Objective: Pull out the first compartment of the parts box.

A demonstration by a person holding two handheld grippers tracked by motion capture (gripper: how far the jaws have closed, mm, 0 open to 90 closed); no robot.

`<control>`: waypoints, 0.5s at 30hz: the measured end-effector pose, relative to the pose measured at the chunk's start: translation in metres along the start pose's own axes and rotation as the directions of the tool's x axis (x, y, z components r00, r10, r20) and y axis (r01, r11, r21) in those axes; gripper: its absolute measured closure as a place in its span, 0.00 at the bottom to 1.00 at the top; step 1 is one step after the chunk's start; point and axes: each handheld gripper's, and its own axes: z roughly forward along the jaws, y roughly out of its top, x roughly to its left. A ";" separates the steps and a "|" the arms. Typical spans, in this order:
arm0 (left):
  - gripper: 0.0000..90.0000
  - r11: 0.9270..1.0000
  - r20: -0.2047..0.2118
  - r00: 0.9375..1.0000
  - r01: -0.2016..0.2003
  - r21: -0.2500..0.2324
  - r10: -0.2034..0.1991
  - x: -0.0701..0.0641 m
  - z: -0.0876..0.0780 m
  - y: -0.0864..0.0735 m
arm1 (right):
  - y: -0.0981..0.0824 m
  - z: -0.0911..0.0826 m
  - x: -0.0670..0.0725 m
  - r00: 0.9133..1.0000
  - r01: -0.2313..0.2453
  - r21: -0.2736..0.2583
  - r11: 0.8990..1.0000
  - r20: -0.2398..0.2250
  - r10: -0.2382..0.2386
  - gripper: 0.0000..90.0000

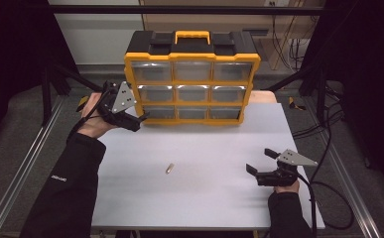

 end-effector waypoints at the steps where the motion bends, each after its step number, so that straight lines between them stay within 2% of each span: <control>1: 0.00 1.000 -0.003 1.000 -0.008 0.002 0.008 0.000 0.000 0.001 | 0.000 0.000 0.000 1.000 0.000 0.000 1.000 -0.001 0.000 0.02; 15: 0.00 0.996 -0.043 0.995 -0.085 0.005 0.085 0.009 0.009 0.015 | 0.000 0.000 0.000 1.000 0.001 0.000 1.000 0.001 -0.001 0.02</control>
